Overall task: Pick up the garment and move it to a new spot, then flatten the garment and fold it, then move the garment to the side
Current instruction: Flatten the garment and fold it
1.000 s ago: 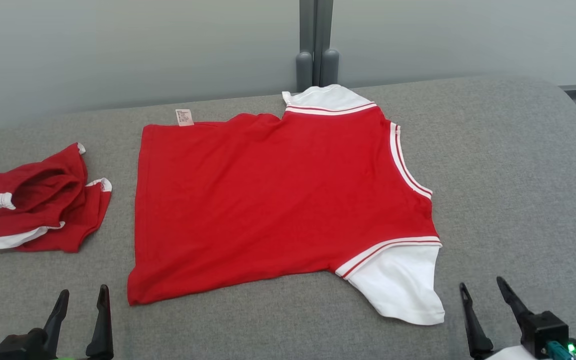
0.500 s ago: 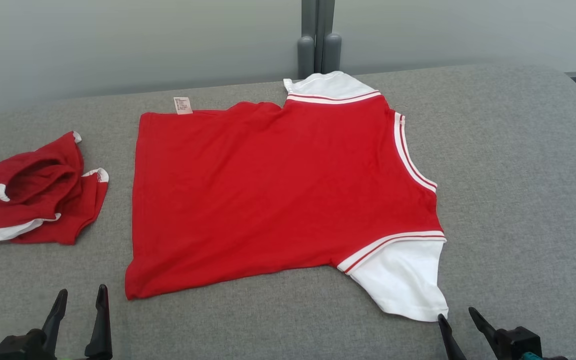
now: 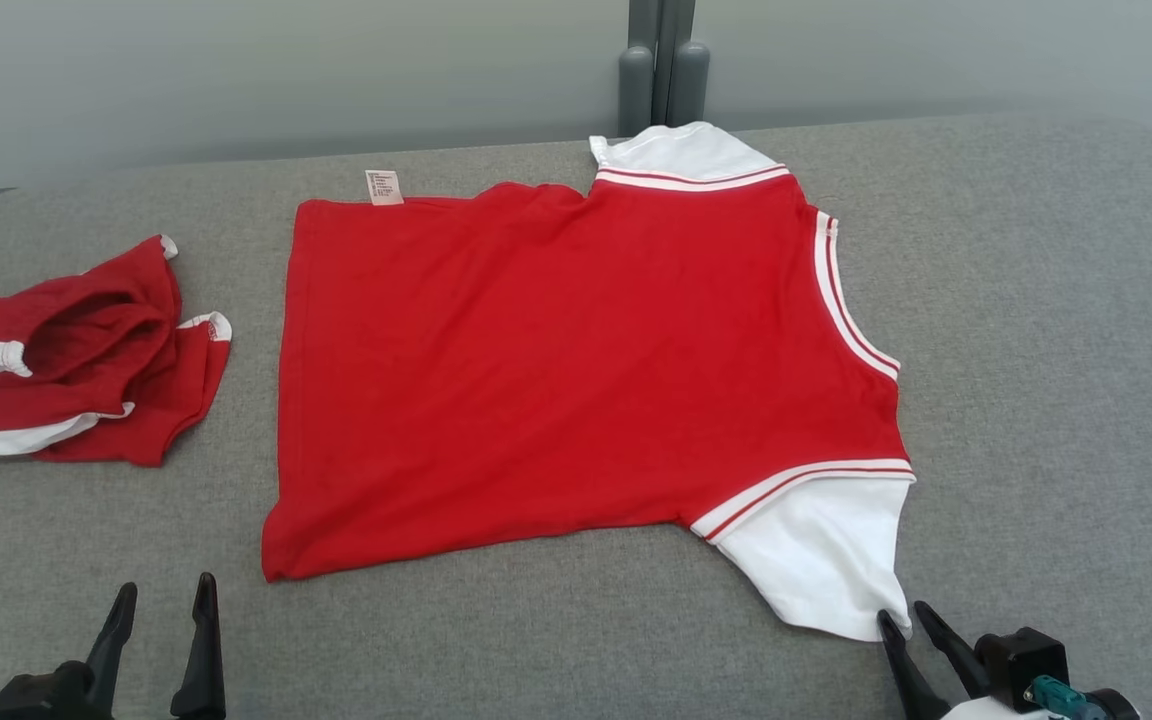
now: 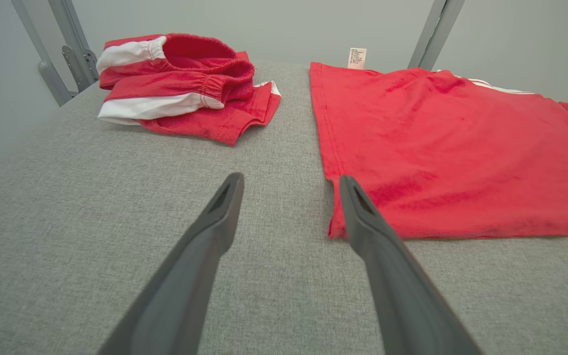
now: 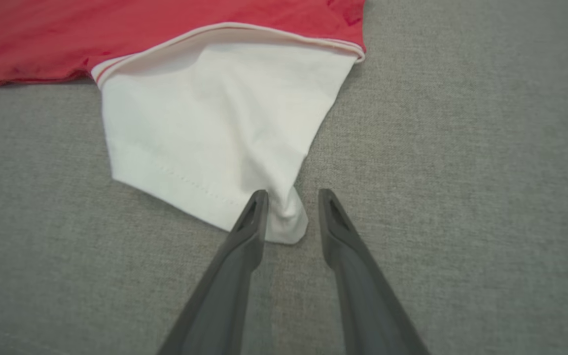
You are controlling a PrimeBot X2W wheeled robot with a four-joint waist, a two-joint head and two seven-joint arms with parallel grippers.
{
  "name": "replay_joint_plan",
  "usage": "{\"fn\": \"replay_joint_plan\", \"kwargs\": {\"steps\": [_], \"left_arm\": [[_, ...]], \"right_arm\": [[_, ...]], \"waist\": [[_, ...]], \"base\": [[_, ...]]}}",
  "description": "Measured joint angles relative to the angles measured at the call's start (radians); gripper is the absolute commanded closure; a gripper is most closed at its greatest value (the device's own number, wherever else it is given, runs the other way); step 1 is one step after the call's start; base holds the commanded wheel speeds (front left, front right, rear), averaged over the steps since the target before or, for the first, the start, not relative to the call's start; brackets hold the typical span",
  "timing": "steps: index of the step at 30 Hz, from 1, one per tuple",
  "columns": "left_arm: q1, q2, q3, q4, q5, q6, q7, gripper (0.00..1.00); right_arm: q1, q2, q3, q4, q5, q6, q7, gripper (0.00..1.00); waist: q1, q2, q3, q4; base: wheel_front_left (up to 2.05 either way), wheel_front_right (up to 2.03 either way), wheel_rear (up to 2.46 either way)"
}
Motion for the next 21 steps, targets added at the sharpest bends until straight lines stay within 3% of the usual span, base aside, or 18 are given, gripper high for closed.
{"fn": "replay_joint_plan", "kwargs": {"steps": [3,7,14,21], "left_arm": [[-0.001,-0.002,0.009,0.004,0.003,-0.007,0.0,0.0],[-0.001,-0.007,-0.012,0.049,-0.007,-0.016,0.0,0.0],[-0.007,-0.023,-0.091,0.115,-0.031,-0.029,0.0,0.0],[-0.077,-0.026,-0.098,0.165,-0.111,-0.034,0.011,0.0]], "right_arm": [[-0.017,0.002,0.0,0.016,0.0,0.009,0.0,0.53],[-0.037,0.01,0.003,0.04,0.001,0.027,0.0,1.0],[-0.05,0.018,-0.001,0.062,0.027,0.043,0.0,1.0],[-0.08,0.023,0.0,0.072,0.027,0.052,0.0,1.0]], "waist": [[0.0,0.0,0.005,0.002],[0.0,0.0,0.013,-0.001],[0.0,0.0,0.018,-0.007],[0.0,0.0,0.033,-0.022]], "base": [[0.0,0.0,0.0],[0.0,0.0,0.0],[0.0,0.0,0.0],[0.0,0.0,0.0]]}}
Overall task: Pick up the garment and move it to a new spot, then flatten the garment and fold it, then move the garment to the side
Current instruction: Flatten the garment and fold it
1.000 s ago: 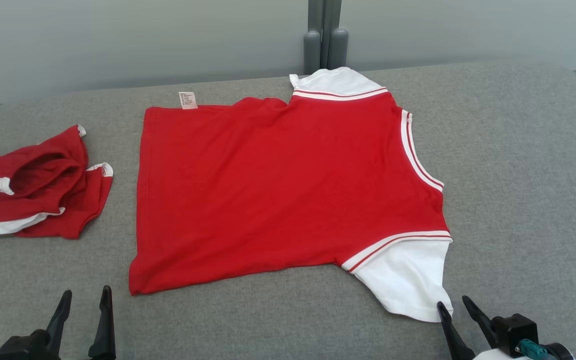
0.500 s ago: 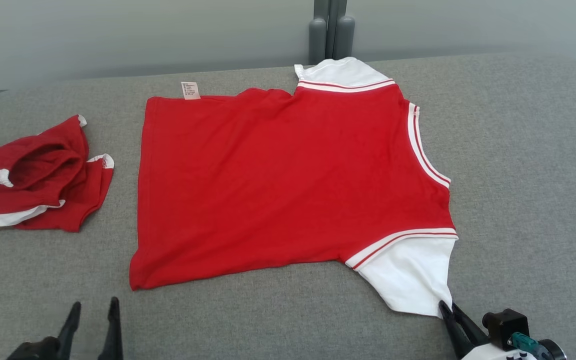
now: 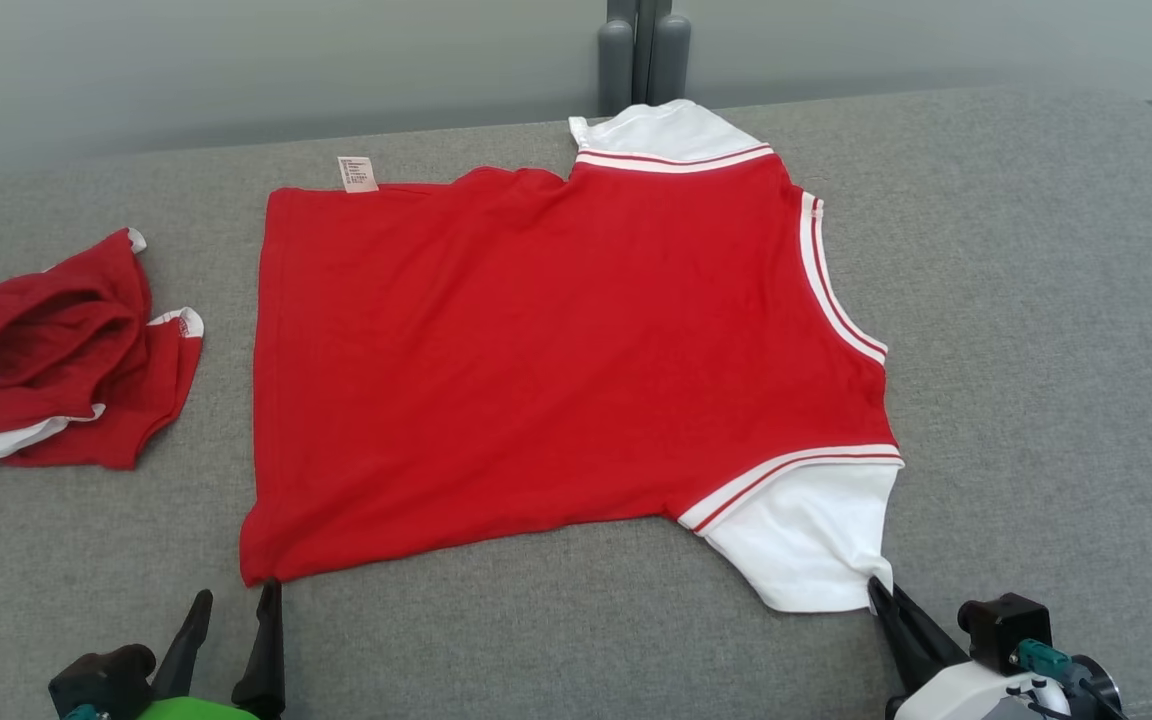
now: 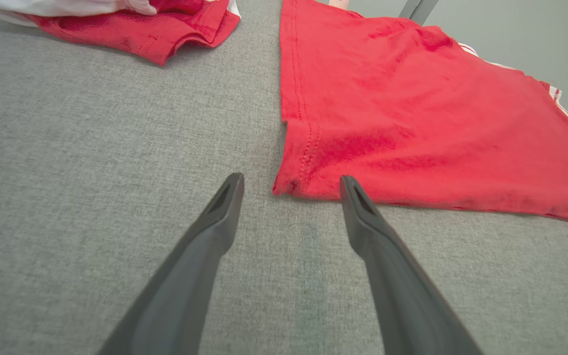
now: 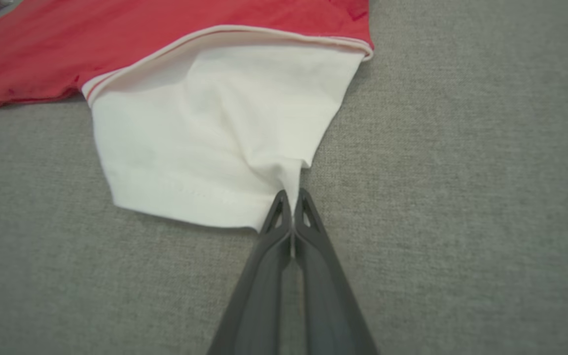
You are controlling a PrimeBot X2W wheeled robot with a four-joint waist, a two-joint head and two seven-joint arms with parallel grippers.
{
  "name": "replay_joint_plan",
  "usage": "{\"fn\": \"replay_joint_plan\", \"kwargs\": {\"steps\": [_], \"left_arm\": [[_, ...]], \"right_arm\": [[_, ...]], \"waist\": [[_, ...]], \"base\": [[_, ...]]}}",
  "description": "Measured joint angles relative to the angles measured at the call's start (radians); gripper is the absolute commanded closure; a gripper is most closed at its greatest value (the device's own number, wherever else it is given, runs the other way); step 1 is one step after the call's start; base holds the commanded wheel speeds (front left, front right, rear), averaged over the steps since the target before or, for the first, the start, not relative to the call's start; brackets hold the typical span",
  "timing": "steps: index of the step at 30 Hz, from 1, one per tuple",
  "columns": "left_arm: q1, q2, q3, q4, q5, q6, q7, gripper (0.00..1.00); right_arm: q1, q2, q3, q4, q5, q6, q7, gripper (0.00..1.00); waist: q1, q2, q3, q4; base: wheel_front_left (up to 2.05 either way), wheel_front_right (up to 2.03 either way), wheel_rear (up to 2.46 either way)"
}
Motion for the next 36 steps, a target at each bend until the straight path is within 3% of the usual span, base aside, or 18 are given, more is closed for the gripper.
{"fn": "replay_joint_plan", "kwargs": {"steps": [14,16,19,21,27,36], "left_arm": [[-0.105,0.009,-0.037,0.073,-0.095,-0.001,0.051,0.0],[-0.114,0.01,-0.053,0.082,-0.104,-0.001,0.056,0.4],[-0.118,0.012,-0.07,0.099,-0.116,-0.001,0.057,0.71],[-0.118,0.018,-0.075,0.106,-0.126,-0.001,0.057,1.0],[-0.119,0.029,-0.106,0.113,-0.173,-0.001,0.077,1.0],[-0.118,0.064,-0.132,0.017,-0.303,-0.004,0.168,1.0]], "right_arm": [[-0.042,-0.001,-0.012,-0.003,0.0,0.01,0.0,1.0],[-0.045,-0.002,-0.014,-0.003,0.0,0.017,0.0,1.0],[-0.048,-0.002,-0.016,-0.004,-0.001,0.017,0.0,1.0],[-0.049,-0.002,-0.018,-0.004,-0.001,0.018,0.0,1.0],[-0.05,0.0,-0.052,-0.028,0.032,0.019,0.0,1.0],[-0.008,0.014,-0.052,-0.141,0.29,0.037,0.0,1.0]], "waist": [[0.0,0.0,0.044,-0.036],[0.0,0.0,0.05,-0.038],[0.0,0.0,0.054,-0.039],[0.0,0.0,0.055,-0.038],[0.0,0.0,0.052,-0.031],[0.0,0.0,0.055,-0.016]], "base": [[0.0,0.0,0.0],[0.0,0.0,0.0],[0.0,0.0,0.0],[0.0,0.0,0.0],[0.0,0.0,0.0],[0.0,0.0,0.0]]}}
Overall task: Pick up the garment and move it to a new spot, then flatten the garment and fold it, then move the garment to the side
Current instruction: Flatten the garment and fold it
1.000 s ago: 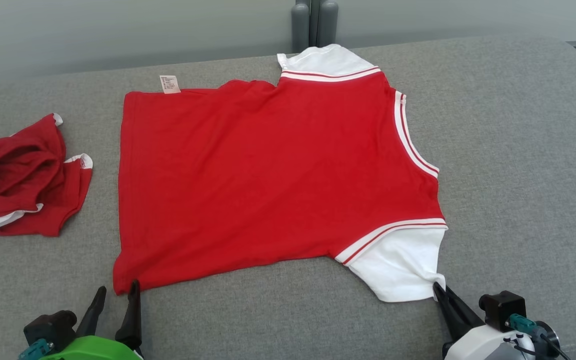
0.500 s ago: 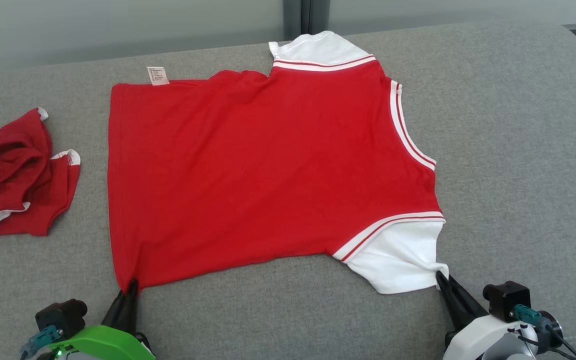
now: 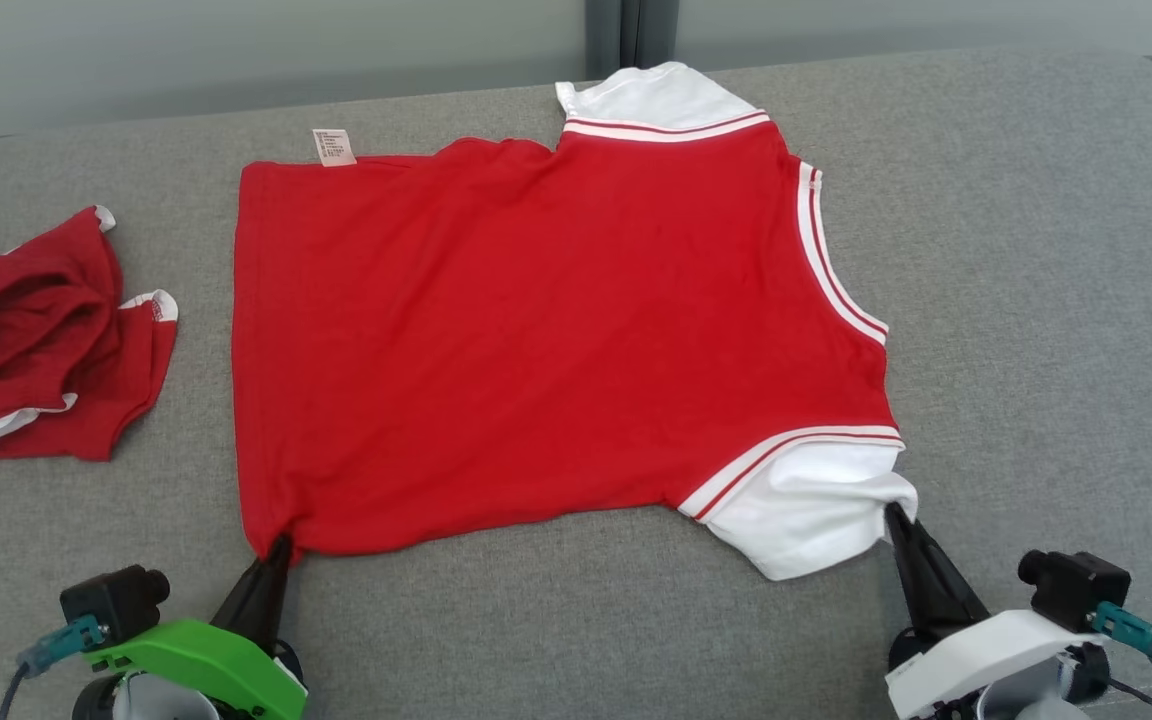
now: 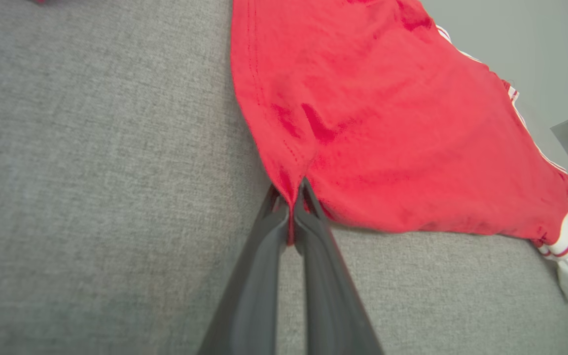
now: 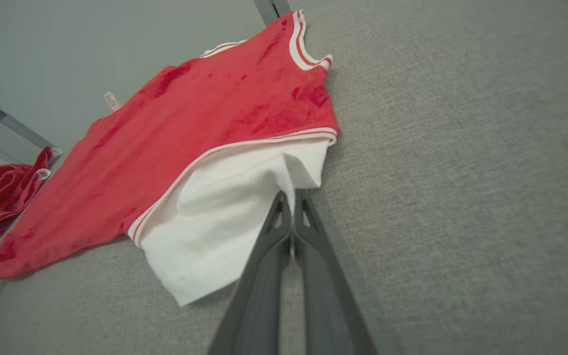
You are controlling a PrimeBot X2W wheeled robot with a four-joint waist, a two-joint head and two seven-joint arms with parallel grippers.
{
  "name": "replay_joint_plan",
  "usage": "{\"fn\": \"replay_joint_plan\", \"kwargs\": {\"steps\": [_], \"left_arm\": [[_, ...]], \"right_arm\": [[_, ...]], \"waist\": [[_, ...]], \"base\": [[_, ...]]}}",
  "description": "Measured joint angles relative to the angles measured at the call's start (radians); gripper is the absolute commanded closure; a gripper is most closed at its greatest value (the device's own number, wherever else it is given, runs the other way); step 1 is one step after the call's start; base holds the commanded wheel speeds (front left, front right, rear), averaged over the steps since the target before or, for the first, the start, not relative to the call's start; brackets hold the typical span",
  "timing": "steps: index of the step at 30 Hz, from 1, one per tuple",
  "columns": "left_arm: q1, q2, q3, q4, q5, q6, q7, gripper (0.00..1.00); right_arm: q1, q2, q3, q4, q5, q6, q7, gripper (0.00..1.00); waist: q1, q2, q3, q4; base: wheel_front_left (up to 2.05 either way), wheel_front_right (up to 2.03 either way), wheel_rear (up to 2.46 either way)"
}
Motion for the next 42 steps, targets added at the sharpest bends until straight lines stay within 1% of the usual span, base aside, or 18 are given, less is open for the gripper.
{"fn": "replay_joint_plan", "kwargs": {"steps": [4,7,9,10,14,16,20,25,28,29,33,36,42], "left_arm": [[-0.005,0.048,-0.002,-0.062,-0.036,0.0,0.075,1.0],[-0.023,0.085,0.019,-0.096,-0.049,0.0,0.135,1.0],[-0.038,0.1,0.028,-0.127,-0.071,0.0,0.182,1.0],[-0.05,0.102,0.029,-0.162,-0.113,0.0,0.234,1.0],[-0.077,0.115,0.04,-0.217,-0.173,0.001,0.329,1.0],[-0.088,0.131,0.051,-0.239,-0.184,0.013,0.373,1.0],[-0.123,0.173,0.062,-0.282,-0.188,0.049,0.444,1.0],[-0.186,0.195,0.066,-0.331,-0.198,0.083,0.524,1.0],[-0.21,0.198,0.072,-0.344,-0.233,0.108,0.568,1.0],[-0.21,0.198,0.072,-0.344,-0.233,0.108,0.568,1.0],[-0.228,0.217,0.071,-0.366,-0.233,0.139,0.616,1.0],[-0.258,0.217,0.068,-0.378,-0.233,0.16,0.645,1.0],[-0.312,0.217,0.067,-0.386,-0.235,0.2,0.694,1.0]], "right_arm": [[0.0,-0.021,0.079,-0.134,0.118,0.0,0.022,1.0],[-0.027,-0.069,0.112,-0.236,0.187,0.0,0.047,1.0],[-0.048,-0.102,0.123,-0.293,0.225,0.0,0.067,1.0],[-0.062,-0.132,0.125,-0.34,0.256,0.0,0.086,1.0],[-0.082,-0.198,0.111,-0.407,0.303,0.0,0.128,1.0],[-0.103,-0.228,0.103,-0.429,0.324,0.0,0.151,1.0],[-0.153,-0.273,0.098,-0.458,0.353,0.0,0.198,1.0],[-0.189,-0.315,0.083,-0.461,0.392,0.0,0.24,1.0],[-0.225,-0.325,0.085,-0.457,0.402,0.0,0.264,1.0],[-0.225,-0.325,0.085,-0.457,0.402,0.0,0.264,1.0],[-0.267,-0.337,0.085,-0.448,0.411,0.0,0.287,1.0],[-0.299,-0.352,0.084,-0.439,0.417,0.0,0.3,1.0],[-0.35,-0.356,0.079,-0.416,0.439,0.0,0.319,1.0]], "waist": [[0.0,-0.0001,0.012,0.002],[0.0,0.0,0.026,0.002],[0.0,0.0,0.037,0.002],[0.0,0.0,0.049,0.002],[0.0,0.0,0.078,0.004],[0.0,0.0,0.094,0.005],[0.0001,0.0,0.128,0.007],[0.0001,0.0,0.168,0.014],[0.0001,0.0,0.188,0.018],[0.0001,0.0,0.188,0.018],[0.0,0.0,0.213,0.021],[0.0,0.0,0.229,0.021],[0.0,0.0,0.257,0.021]], "base": [[0.0,0.0,0.0],[0.0,0.0,0.0],[0.0,0.0,0.0],[0.0,0.0,0.0],[0.0,0.0,0.0],[0.0,0.0,0.0],[0.0,0.0,0.0],[0.0,0.0,0.0],[0.0,0.0,0.0],[0.0,0.0,0.0],[0.0,0.0,0.0],[0.0,0.0,0.0],[0.0,0.0,0.0]]}}
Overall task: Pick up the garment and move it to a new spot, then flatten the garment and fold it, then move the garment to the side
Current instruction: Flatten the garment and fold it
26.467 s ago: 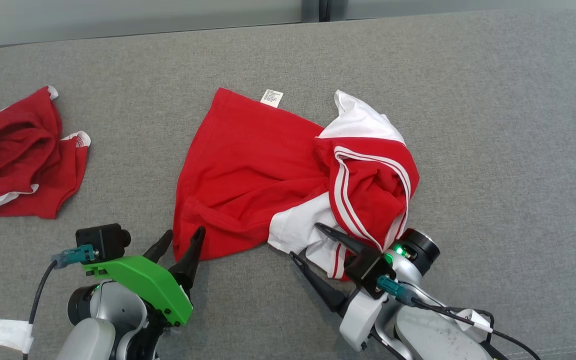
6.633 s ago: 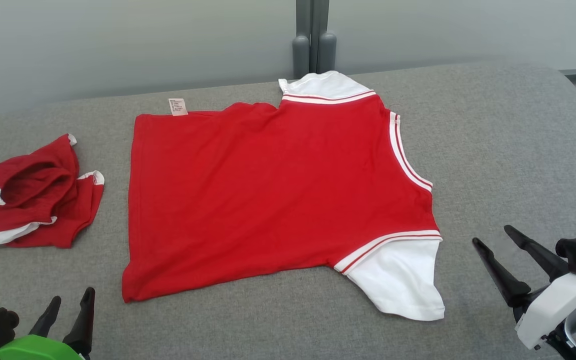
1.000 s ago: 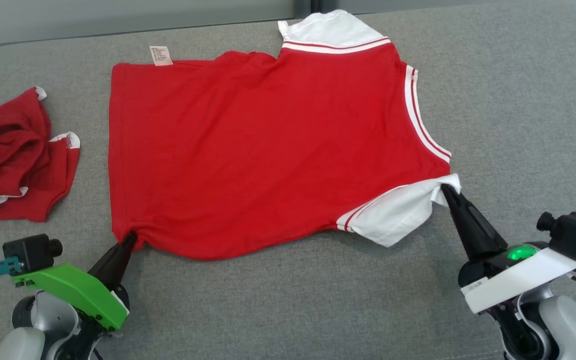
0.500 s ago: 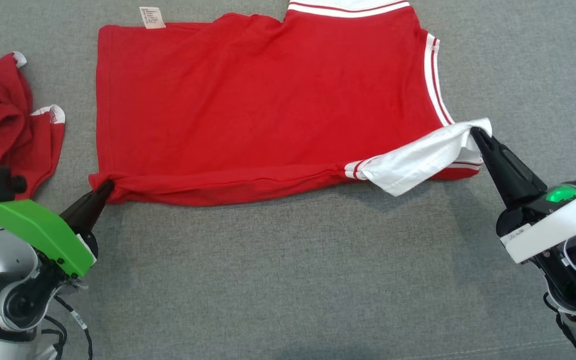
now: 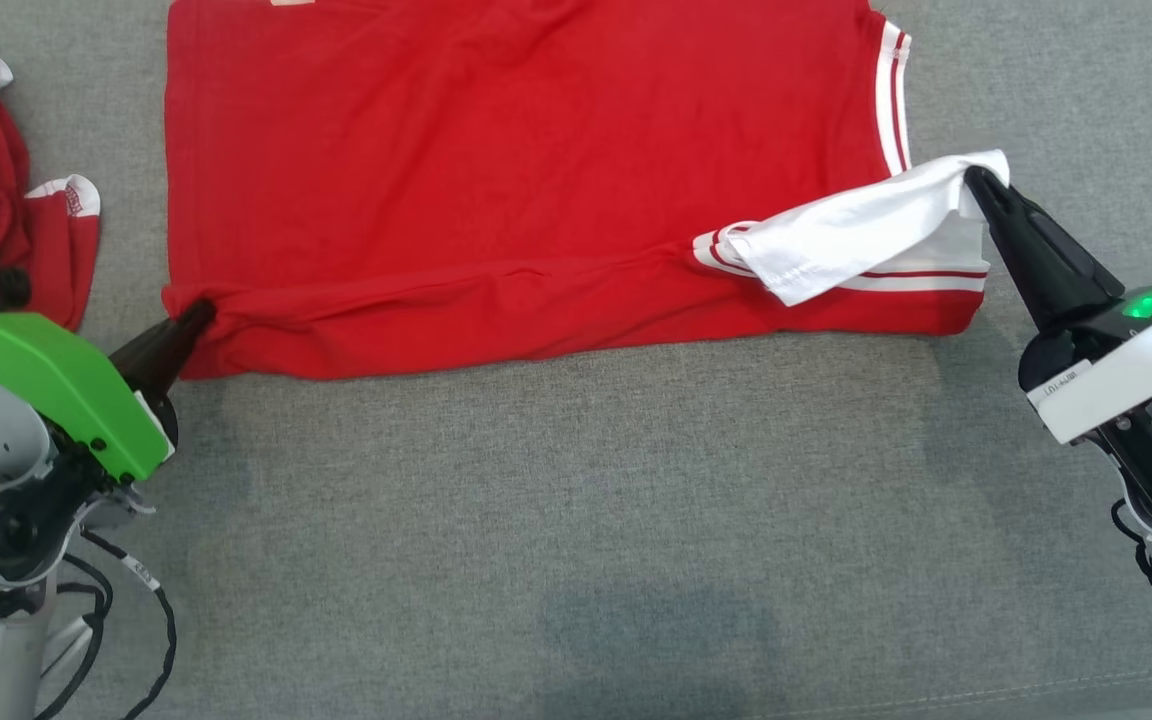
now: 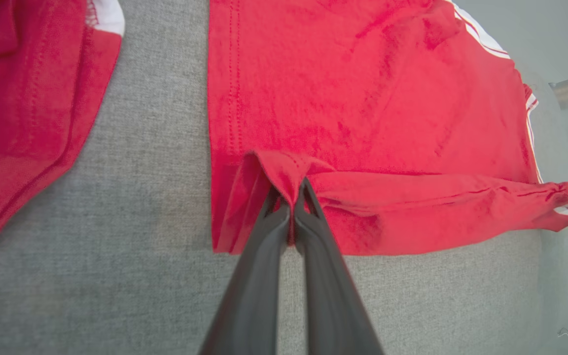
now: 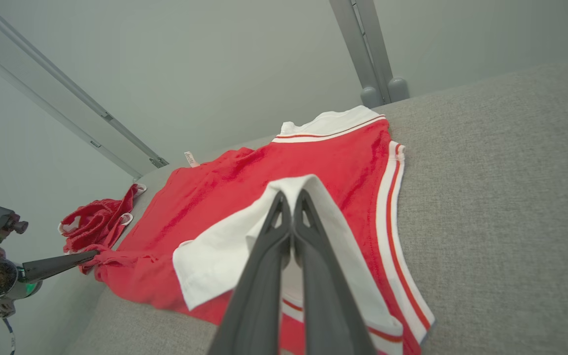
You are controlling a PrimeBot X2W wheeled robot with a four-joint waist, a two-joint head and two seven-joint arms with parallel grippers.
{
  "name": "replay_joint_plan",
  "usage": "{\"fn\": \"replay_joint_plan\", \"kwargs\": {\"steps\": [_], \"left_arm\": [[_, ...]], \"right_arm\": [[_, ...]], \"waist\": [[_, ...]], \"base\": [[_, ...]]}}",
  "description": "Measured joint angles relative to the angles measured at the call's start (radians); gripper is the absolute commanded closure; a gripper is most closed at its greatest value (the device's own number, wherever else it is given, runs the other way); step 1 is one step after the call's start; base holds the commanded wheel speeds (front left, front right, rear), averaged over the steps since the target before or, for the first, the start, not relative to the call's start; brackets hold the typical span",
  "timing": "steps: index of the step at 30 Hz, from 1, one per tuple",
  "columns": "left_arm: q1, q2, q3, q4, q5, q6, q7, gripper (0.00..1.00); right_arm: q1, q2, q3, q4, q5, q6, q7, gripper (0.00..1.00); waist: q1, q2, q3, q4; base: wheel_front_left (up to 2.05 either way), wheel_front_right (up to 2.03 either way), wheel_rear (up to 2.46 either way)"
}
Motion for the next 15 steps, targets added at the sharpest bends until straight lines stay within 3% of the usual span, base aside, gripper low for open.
{"fn": "replay_joint_plan", "kwargs": {"steps": [12,13,14,15], "left_arm": [[-0.094,0.008,0.016,0.053,0.008,0.03,0.056,1.0],[-0.097,0.008,0.015,0.058,0.012,0.034,0.057,0.82],[-0.1,0.007,0.016,0.063,0.013,0.034,0.057,0.55],[-0.107,0.007,0.013,0.072,0.021,0.034,0.056,0.0]], "right_arm": [[-0.123,0.005,0.078,0.06,0.007,0.0,0.044,1.0],[-0.131,0.005,0.081,0.071,0.006,0.0,0.045,0.84],[-0.137,0.005,0.082,0.081,0.003,0.0,0.051,0.64],[-0.142,0.005,0.079,0.094,-0.005,0.0,0.05,0.23]], "waist": [[0.0,0.0,0.052,-0.023],[0.0,0.0,0.055,-0.027],[0.0,0.0,0.058,-0.03],[0.0,0.0,0.061,-0.032]], "base": [[0.0,0.0,0.0],[0.0,0.0,0.0],[0.0,0.0,0.0],[0.0,0.0,0.0]]}}
